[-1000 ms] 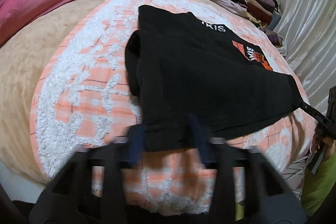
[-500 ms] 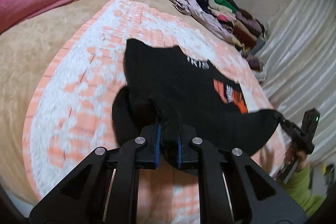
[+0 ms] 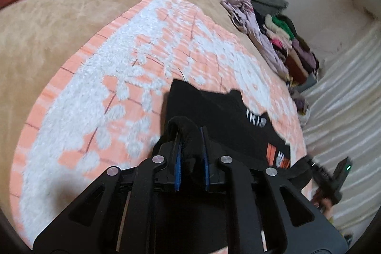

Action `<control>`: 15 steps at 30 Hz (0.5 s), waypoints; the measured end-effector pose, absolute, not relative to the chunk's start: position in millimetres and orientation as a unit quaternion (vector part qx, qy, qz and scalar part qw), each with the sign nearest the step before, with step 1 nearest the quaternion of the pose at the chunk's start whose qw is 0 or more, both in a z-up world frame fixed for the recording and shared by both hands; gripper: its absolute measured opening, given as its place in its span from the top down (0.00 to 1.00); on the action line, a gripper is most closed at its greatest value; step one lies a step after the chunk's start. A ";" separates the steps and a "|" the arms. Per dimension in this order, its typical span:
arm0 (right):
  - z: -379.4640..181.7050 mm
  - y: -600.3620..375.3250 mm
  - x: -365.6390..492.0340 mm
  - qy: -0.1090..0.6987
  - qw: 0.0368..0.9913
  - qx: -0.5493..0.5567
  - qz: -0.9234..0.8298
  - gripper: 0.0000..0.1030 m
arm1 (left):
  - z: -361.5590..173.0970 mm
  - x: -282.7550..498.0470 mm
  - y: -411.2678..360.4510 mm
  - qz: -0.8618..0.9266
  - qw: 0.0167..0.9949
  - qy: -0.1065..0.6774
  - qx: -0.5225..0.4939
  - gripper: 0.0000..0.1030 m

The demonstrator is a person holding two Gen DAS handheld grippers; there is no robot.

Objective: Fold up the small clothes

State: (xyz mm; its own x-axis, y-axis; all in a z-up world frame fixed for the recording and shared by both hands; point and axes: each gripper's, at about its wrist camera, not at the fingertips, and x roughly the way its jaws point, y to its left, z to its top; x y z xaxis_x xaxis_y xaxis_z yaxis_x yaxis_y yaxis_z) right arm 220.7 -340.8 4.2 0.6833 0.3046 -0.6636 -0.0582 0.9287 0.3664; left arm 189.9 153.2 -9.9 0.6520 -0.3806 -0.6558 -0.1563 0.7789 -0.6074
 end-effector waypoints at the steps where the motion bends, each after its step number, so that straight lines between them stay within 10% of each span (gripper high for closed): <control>1: 0.9 -338.5 225.8 0.385 0.907 0.146 0.085 0.87 | -11.7 192.0 154.7 -0.064 0.846 0.410 -0.334 0.89; 5: -7.3 -339.3 236.1 0.385 0.912 0.130 0.055 0.79 | -8.0 192.7 160.8 -0.022 0.860 0.383 -0.336 0.57; 15: 4.9 -337.4 216.6 0.348 0.932 0.095 0.038 0.57 | 19.6 183.2 173.2 0.016 0.892 0.314 -0.324 0.53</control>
State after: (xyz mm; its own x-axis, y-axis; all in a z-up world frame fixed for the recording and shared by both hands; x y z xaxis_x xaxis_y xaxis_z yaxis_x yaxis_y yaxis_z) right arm 216.6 -337.4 4.9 0.7554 0.1368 -0.6408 -0.0046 0.9790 0.2037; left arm 183.2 173.2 19.6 0.8023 -0.1745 -0.5708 -0.2318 0.7902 -0.5674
